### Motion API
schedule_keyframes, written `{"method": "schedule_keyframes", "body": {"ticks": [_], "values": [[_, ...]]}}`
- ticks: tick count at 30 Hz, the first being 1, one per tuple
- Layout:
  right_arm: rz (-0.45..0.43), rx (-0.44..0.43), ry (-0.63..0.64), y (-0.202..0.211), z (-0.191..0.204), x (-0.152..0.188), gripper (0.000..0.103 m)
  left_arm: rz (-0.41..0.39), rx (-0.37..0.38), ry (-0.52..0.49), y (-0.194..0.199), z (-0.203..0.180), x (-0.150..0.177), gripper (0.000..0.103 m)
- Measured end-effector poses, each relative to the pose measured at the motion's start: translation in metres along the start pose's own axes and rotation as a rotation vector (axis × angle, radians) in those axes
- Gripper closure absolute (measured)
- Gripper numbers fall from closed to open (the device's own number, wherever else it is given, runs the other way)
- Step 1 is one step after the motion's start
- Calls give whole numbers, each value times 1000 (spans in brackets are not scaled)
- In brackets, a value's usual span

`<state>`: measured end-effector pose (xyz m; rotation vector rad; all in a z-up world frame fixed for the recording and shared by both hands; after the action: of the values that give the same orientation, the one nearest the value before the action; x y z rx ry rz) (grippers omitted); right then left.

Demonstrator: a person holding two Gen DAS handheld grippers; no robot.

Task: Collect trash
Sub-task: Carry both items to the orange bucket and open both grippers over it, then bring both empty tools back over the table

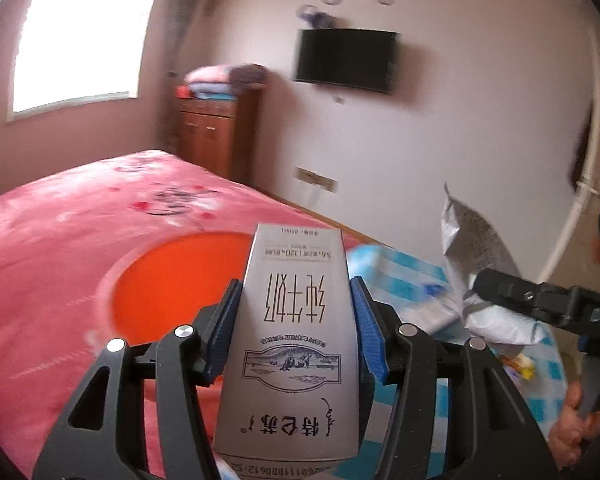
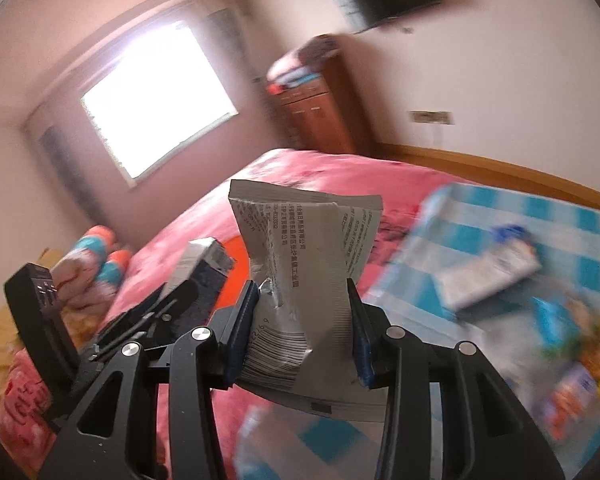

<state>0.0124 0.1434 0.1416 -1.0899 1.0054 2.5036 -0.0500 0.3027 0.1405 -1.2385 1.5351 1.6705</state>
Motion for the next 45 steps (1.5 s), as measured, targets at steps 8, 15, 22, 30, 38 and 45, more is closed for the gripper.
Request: {"method": "schedule_keyframes", "body": {"ticks": [8,15,22,30,38,45], "values": [[62,-114,74,-80,70,-19,57,55,-116,94,-38,71,-3,52],[113,-136,15,-123,66,-11,27,110,-125,138,-57,85,19,47],[-8,-79,-22,-89,40,-14,14,89,-152,119,-45,81,26,22],[-103,48,23,-48,2,17,14,24,-132,11,-26,43,25,14],[-196,118,18,-5,-37,41,8,-68,-2,-47,-3,-12,33,14],[-297,181,7,37,-78,52,5,-54,78,-80,0,-55,49,14]]}}
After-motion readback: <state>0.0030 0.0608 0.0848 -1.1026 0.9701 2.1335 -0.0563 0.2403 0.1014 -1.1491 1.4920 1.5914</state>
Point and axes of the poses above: each gripper's, at about its wrist camera, not at the fingertips, and y roughly against the way its jaws point, z to its left, x to its underside, the point moved 7 cm from there along -y, roughly the way its jaws point, and after that the axes turned 5 degrees about -y, right-handed, at the moved point
